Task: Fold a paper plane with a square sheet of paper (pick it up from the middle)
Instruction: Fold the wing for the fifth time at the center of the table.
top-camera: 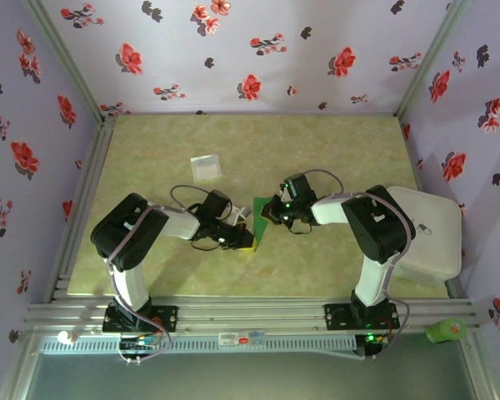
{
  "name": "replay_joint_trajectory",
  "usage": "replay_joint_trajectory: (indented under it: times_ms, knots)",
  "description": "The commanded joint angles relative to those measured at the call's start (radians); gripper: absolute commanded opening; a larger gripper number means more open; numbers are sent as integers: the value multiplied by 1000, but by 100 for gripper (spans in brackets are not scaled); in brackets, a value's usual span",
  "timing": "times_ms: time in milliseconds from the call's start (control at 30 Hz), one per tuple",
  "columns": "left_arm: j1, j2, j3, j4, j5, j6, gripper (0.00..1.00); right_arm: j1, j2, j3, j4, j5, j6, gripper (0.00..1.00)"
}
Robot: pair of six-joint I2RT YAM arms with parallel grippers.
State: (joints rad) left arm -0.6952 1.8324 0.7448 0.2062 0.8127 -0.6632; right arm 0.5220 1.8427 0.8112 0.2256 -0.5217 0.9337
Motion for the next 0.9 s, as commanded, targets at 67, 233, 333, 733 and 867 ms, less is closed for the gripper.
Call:
replay_joint_trajectory:
  times_ms: [67, 233, 333, 733, 867]
  knots:
    - [-11, 1, -16, -98, 72, 48, 0, 10, 74, -26, -160, 128, -35, 2]
    - [-10, 5, -13, -134, 72, 72, 9, 11, 77, -23, -170, 132, -37, 2]
    - [-11, -2, -15, -136, 73, 72, 8, 10, 78, -19, -176, 133, -39, 2]
    - [-10, -48, -37, -129, 75, 64, 16, 11, 80, -15, -180, 138, -39, 2]
    - [-12, -103, -62, -114, 59, 39, 21, 10, 81, -13, -181, 134, -38, 2]
